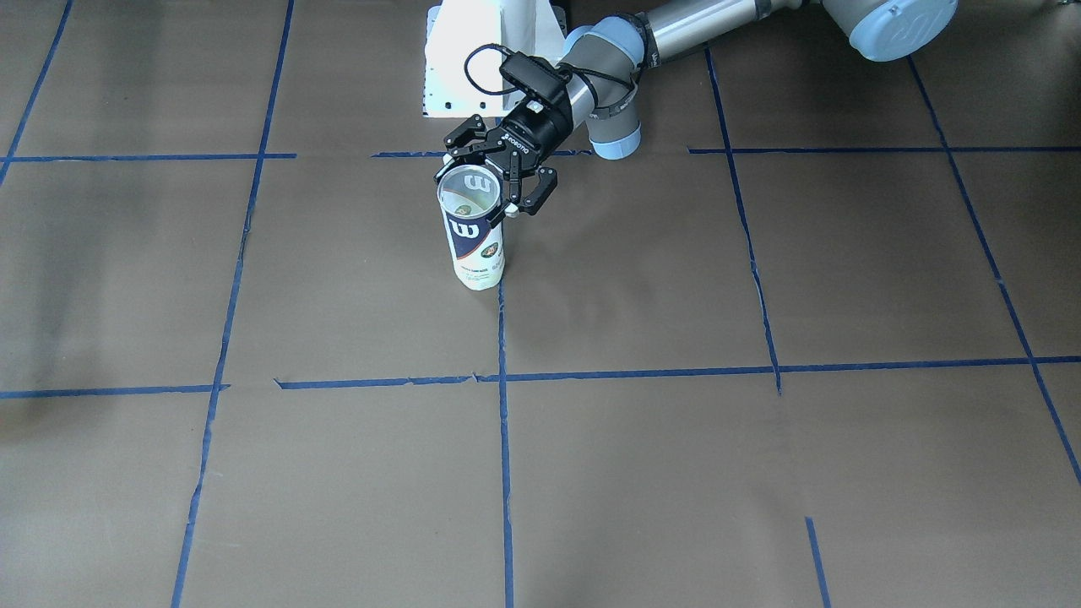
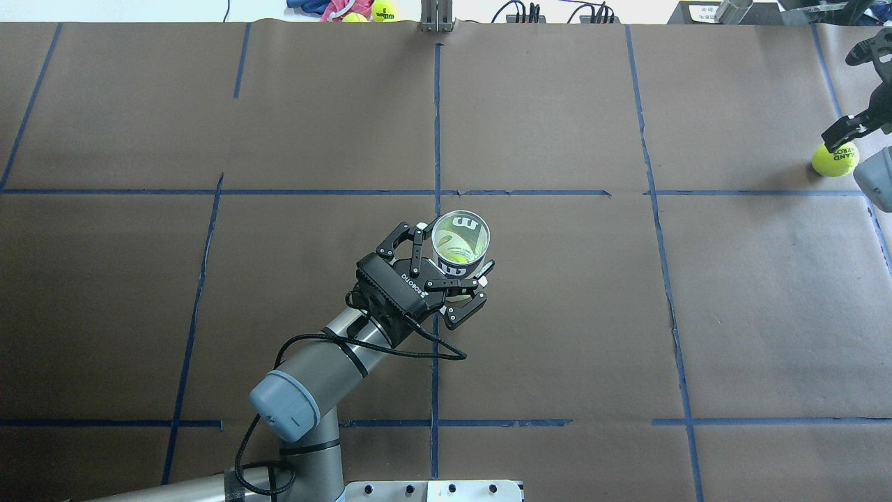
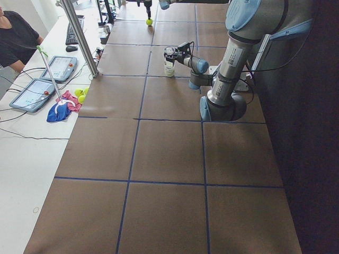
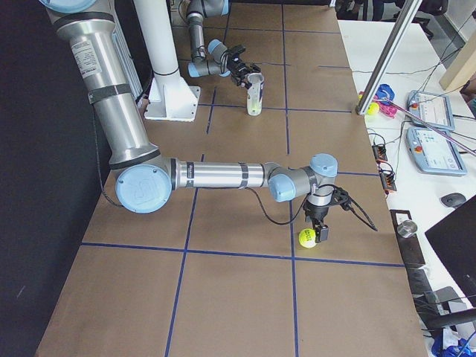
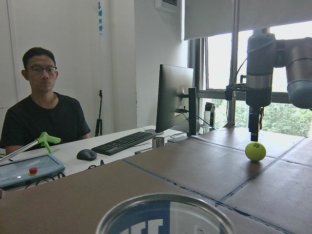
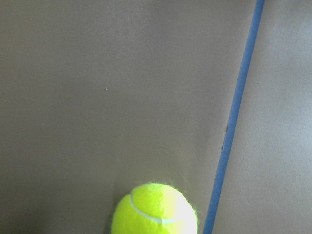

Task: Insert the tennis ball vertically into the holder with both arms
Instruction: 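Move the right gripper to the farther tennis ball and grasp it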

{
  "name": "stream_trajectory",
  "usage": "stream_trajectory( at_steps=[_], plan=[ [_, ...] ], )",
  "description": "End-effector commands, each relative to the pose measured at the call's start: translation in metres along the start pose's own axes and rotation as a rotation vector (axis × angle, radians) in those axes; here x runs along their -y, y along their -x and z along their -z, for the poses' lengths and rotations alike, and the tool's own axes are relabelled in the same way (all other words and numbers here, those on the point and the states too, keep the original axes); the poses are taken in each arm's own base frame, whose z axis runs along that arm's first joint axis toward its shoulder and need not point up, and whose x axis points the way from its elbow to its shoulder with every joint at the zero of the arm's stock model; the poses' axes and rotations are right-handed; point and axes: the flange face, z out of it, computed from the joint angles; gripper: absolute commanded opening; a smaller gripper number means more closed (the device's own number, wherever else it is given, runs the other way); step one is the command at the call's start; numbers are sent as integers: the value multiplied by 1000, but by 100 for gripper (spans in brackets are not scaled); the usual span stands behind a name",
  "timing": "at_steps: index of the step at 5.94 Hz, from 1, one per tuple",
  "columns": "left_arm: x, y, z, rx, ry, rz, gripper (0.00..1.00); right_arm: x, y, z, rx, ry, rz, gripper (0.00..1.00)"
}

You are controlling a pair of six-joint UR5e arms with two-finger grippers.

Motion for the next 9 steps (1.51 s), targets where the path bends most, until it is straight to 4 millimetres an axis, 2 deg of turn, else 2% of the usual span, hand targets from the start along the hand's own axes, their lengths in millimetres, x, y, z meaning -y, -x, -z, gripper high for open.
stream_trajectory(
  at_steps=[1, 2, 4, 6, 7, 8, 9],
  plan=[
    [0, 0, 0, 0, 0, -1, 100, -3, 3, -15, 2, -8, -12, 99],
    [0, 0, 0, 0, 0, -1, 100, -4, 15, -22, 5, 2, 6, 99],
    [0, 2, 0, 1, 0, -4, 100, -13, 15, -46, -13, -4, 41, 97],
    [-1, 1, 1, 0, 1, -3, 100, -12, 18, -49, -27, -8, 58, 96],
    [-2, 1, 1, 1, 2, -4, 100, -11, 18, -48, -57, -23, 66, 82],
    [-1, 1, 1, 0, 1, -3, 100, -12, 16, -47, -69, -52, 94, 35],
    [-1, 2, 1, 2, 1, -5, 100, -12, 18, -45, -38, -48, 147, 2]
  ],
)
